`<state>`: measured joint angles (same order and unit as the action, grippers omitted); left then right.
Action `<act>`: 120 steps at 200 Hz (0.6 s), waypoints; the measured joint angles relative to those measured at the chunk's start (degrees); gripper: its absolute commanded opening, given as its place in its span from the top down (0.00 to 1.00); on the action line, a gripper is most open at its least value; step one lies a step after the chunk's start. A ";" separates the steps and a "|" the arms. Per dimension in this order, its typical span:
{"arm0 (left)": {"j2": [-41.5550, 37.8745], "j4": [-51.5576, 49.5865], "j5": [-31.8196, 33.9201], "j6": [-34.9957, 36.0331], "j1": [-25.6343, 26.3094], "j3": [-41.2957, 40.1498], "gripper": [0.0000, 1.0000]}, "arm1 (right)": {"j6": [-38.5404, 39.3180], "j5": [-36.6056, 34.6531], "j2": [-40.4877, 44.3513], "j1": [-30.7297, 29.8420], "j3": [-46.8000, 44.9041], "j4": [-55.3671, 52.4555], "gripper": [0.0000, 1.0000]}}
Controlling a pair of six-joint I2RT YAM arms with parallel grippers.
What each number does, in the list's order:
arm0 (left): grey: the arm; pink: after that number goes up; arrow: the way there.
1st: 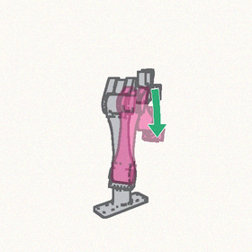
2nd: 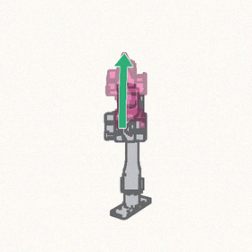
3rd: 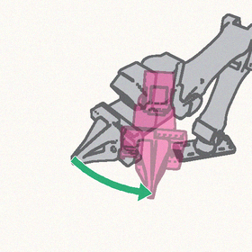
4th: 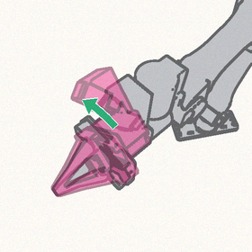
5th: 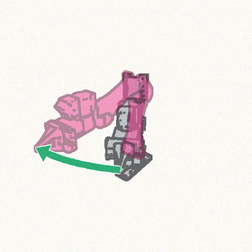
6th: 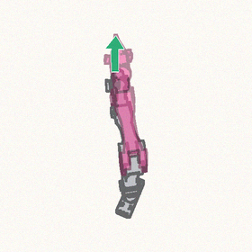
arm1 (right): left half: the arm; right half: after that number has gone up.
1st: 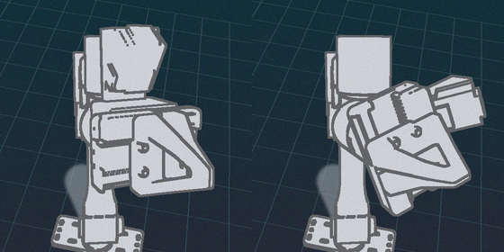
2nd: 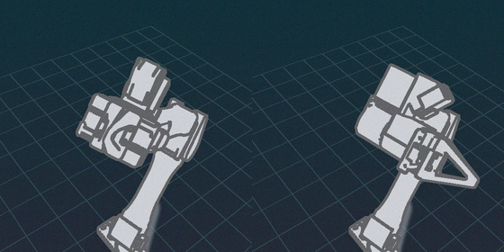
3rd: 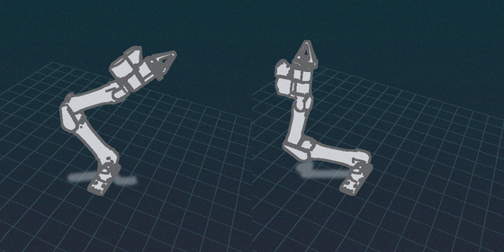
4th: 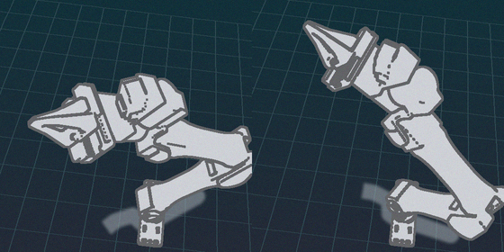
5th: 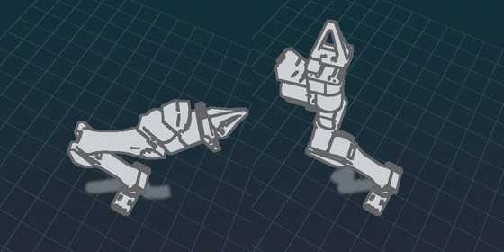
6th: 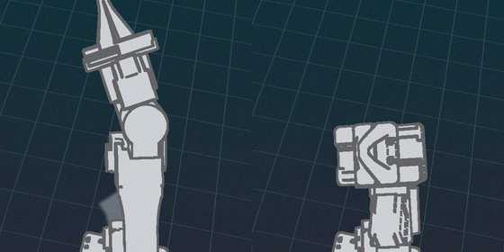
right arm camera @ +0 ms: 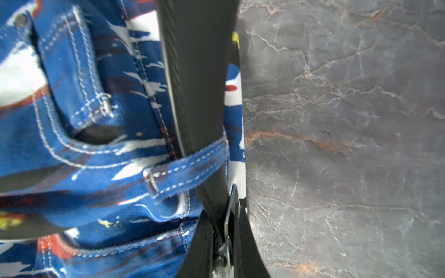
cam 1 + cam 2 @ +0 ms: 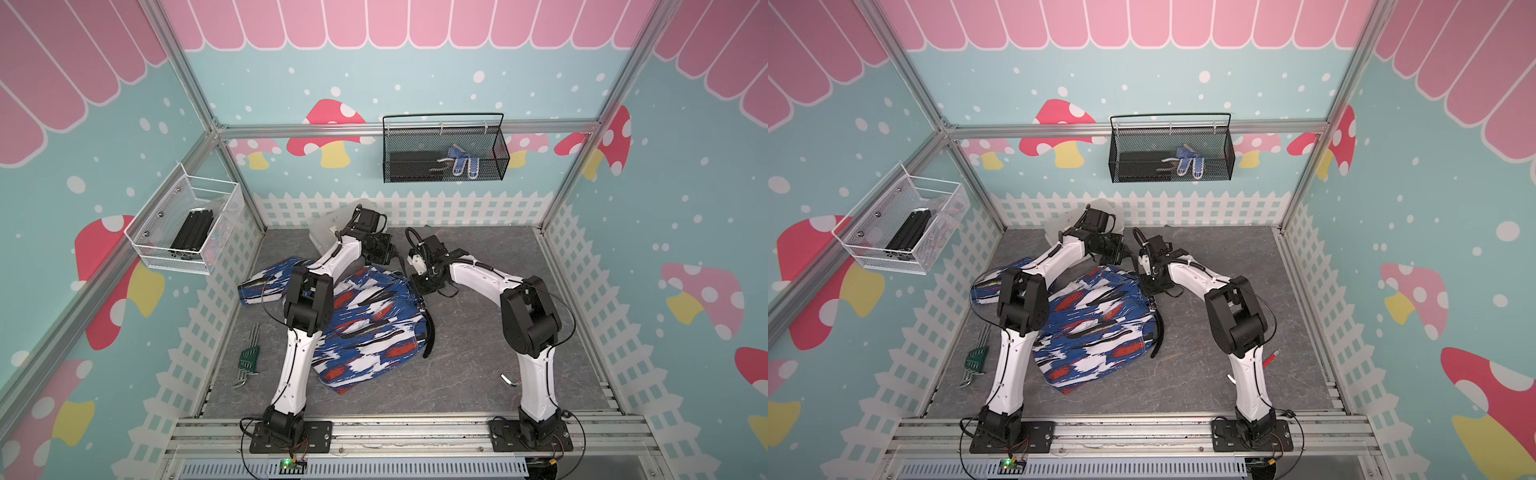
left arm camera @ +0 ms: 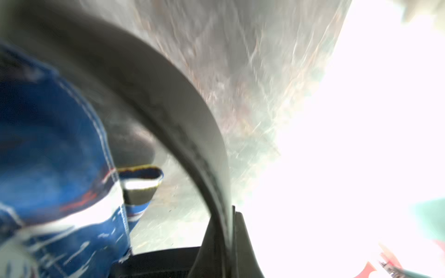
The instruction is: Remove the belt from the trousers
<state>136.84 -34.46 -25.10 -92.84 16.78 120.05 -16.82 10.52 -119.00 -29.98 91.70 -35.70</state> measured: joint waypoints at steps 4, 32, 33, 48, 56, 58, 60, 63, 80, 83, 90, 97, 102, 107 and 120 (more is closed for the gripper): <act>-0.04 0.50 0.11 -0.37 -0.46 0.00 1.00 | -0.07 0.00 0.11 0.04 -0.35 0.17 1.00; -0.68 4.20 0.31 -3.41 -3.37 0.02 1.00 | -0.61 0.74 1.01 0.63 -2.40 1.73 1.00; -0.70 4.33 0.31 -3.48 -3.43 0.02 1.00 | -0.63 0.79 1.03 0.68 -2.47 1.79 1.00; -1.31 5.99 0.92 -4.55 -4.66 0.07 1.00 | -0.83 1.27 1.09 1.07 -2.89 2.21 1.00; -1.68 6.99 1.31 -5.01 -5.27 0.07 1.00 | -0.90 1.40 1.11 1.22 -3.13 2.32 1.00; -1.79 7.28 1.36 -5.14 -5.38 0.07 1.00 | -0.92 1.44 1.14 1.27 -3.17 2.36 1.00; -1.95 7.50 1.44 -5.22 -5.51 0.07 1.00 | -0.96 1.53 1.16 1.33 -3.23 2.43 1.00; -2.16 7.80 1.53 -5.44 -5.66 0.04 1.00 | -0.98 1.57 1.20 1.44 -3.32 2.51 1.00; -3.65 9.77 2.10 -5.97 -6.16 -0.59 1.00 | -1.07 2.10 1.55 1.81 -4.11 3.52 1.00; -3.91 9.90 2.14 -5.99 -6.19 -0.70 1.00 | -1.07 2.14 1.60 1.88 -4.24 3.76 1.00; -4.48 10.54 2.16 -5.97 -6.21 -1.11 1.00 | -1.16 2.34 1.73 2.08 -4.63 4.52 1.00; -4.98 11.23 2.10 -5.97 -6.21 -1.62 1.00 | -1.22 2.54 1.84 2.25 -4.87 5.09 1.00; -5.22 11.74 2.03 -5.97 -6.19 -2.19 1.00 | -1.22 2.64 1.88 2.38 -5.01 5.33 1.00; -5.44 12.28 1.90 -6.01 -6.19 -2.75 1.00 | -1.22 2.80 1.92 2.49 -5.03 5.53 1.00; -5.97 14.67 1.92 -6.05 -6.21 -5.22 1.00 | -1.22 2.91 1.90 2.64 -5.05 5.51 1.00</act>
<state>130.87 -19.79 -23.18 -98.89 10.57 114.83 -18.04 13.43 -117.10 -27.33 86.65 -30.20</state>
